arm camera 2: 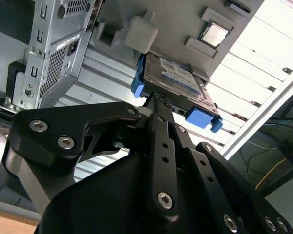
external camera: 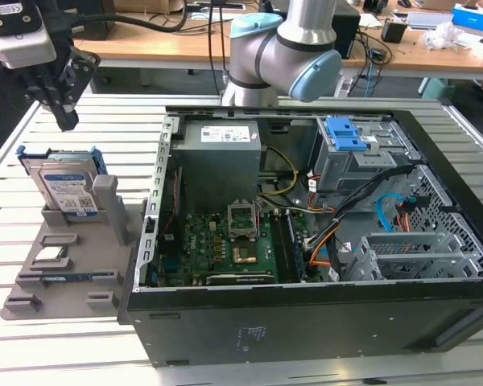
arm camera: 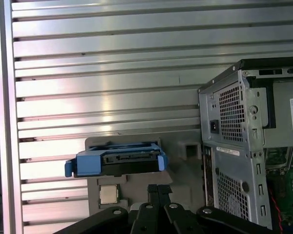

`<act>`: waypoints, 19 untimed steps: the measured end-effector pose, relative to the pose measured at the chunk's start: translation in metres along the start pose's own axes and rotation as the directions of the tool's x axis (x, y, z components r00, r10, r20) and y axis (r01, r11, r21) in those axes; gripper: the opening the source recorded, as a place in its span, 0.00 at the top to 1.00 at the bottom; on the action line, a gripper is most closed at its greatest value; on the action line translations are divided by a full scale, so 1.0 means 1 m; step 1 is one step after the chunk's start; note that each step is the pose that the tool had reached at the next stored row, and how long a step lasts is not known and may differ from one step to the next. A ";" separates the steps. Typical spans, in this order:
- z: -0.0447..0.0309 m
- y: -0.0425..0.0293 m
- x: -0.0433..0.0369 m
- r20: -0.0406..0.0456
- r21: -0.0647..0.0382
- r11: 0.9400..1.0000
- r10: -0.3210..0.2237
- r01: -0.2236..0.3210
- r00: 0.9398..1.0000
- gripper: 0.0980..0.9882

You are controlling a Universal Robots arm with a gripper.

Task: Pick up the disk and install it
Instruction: 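Reach for the disk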

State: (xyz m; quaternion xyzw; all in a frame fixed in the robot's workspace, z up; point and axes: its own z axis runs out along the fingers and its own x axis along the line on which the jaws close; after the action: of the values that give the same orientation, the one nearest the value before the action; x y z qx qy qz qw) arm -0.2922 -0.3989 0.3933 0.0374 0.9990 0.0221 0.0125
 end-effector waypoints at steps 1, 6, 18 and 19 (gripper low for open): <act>0.0000 -0.0002 0.0021 0.000 0.000 1.000 0.000 0.000 1.000 0.99; -0.0003 -0.0008 0.0110 0.000 0.000 1.000 0.000 0.000 1.000 0.99; -0.0010 -0.0028 0.0375 0.000 0.000 1.000 0.000 0.000 1.000 0.99; -0.0011 -0.0030 0.0412 0.000 0.000 1.000 0.000 0.000 1.000 0.99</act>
State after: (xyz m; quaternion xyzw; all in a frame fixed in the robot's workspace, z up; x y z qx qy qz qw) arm -0.3335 -0.3988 0.3933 0.0374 0.9990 0.0221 0.0125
